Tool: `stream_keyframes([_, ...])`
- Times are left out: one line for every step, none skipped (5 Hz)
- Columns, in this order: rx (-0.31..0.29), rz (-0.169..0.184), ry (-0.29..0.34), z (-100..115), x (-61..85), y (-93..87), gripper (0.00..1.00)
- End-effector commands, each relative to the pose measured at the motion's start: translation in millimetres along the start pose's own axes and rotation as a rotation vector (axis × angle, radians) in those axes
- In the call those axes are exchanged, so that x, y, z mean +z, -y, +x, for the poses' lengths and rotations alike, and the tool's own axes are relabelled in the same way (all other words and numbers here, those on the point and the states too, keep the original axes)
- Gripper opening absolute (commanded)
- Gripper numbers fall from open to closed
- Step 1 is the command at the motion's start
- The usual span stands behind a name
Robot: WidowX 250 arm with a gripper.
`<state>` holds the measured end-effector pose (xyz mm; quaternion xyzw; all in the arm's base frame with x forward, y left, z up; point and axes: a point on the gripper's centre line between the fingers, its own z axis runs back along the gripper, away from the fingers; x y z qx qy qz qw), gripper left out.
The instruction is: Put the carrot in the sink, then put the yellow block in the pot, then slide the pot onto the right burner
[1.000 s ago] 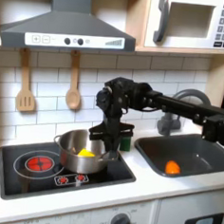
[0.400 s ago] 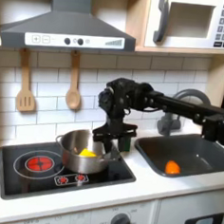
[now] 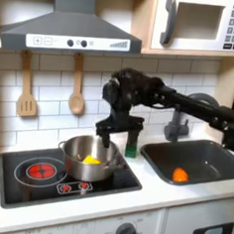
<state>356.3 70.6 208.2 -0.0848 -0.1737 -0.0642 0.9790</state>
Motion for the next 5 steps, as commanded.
stream_keyframes([0.003, -0.016, 0.064, 1, 30.1, 3.6, 1.00])
stream_keyframes([0.023, -0.031, 0.040, -6, 41.0, 7.2, 1.00])
stream_keyframes([0.012, -0.031, 0.040, -4, 37.8, 4.9, 1.00])
stream_keyframes([0.019, -0.032, 0.036, -5, 37.7, 4.2, 1.00])
stream_keyframes([0.019, -0.031, 0.035, -5, 37.7, 4.0, 1.00])
